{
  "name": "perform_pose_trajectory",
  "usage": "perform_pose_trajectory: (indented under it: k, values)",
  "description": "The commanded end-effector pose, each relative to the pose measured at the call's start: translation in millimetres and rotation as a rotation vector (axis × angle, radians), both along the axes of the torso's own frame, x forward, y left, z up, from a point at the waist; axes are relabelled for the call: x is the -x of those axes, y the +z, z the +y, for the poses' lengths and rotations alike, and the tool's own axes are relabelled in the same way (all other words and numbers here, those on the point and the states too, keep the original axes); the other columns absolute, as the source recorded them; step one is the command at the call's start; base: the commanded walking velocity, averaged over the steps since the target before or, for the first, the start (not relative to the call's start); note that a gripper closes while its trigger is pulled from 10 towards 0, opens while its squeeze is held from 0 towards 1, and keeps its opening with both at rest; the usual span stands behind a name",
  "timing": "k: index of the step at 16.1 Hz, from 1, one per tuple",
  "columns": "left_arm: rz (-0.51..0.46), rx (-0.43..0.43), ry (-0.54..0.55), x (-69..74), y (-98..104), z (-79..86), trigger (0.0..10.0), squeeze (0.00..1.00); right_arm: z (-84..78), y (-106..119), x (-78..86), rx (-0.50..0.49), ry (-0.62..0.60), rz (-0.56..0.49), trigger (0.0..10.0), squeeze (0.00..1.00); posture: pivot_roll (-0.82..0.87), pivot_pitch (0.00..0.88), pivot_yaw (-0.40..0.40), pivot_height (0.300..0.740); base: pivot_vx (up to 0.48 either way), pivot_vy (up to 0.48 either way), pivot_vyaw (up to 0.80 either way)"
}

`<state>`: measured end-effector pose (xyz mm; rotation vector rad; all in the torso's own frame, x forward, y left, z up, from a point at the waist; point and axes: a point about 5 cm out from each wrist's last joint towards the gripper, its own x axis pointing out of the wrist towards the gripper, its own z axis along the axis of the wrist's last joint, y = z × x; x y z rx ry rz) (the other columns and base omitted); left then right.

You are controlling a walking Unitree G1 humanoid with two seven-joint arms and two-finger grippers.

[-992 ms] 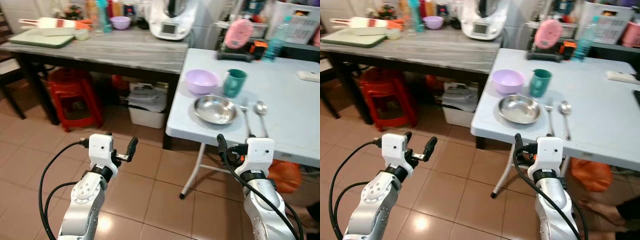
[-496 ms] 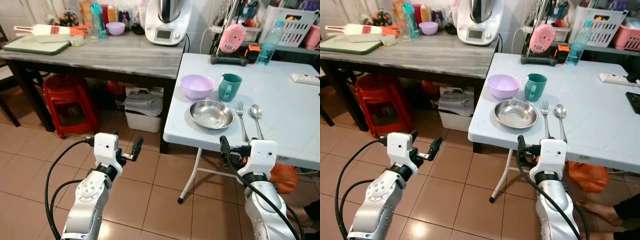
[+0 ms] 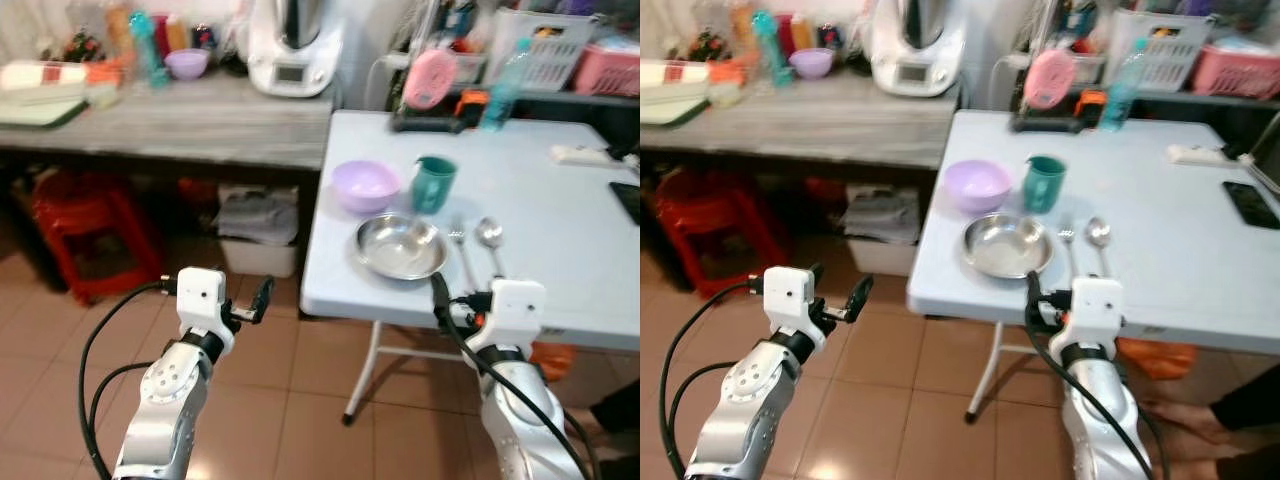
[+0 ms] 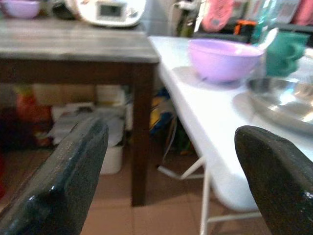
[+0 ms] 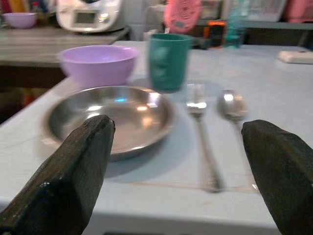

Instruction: Setting the table

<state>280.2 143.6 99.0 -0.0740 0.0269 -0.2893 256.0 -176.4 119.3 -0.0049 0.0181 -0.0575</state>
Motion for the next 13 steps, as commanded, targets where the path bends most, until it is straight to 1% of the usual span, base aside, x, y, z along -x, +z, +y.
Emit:
perform_pose_trajectory:
  k: [1, 10, 12, 13]
  values:
    - [-0.001, 0.007, -0.036, 0.2, 0.0, -9.4, 10.0, 0.0, -8.6, 3.1, 0.9, 0.014, -0.028, -0.01, 10.0, 0.0, -0.05, 0.0, -0.017, 0.74, 0.326, 0.0, 0.0]
    - [0.006, -0.007, -0.034, -1.6, -2.0, -8.6, 10.0, 0.0, -8.8, 3.7, -0.4, 0.019, -0.031, -0.018, 10.0, 0.0, -0.05, 0.0, -0.014, 0.74, 0.323, 0.0, 0.0]
    - [0.007, -0.009, -0.032, -1.6, -2.3, -8.2, 10.0, 0.0, -8.2, 4.2, -0.9, 0.033, -0.024, -0.022, 10.0, 0.0, -0.05, 0.0, -0.014, 0.74, 0.311, 0.0, 0.0]
    - [0.008, -0.009, -0.031, -1.9, -2.3, -8.0, 10.0, 0.0, -7.0, 4.1, -1.0, 0.042, -0.021, -0.022, 10.0, 0.0, -0.05, 0.0, -0.013, 0.74, 0.307, 0.0, 0.43]
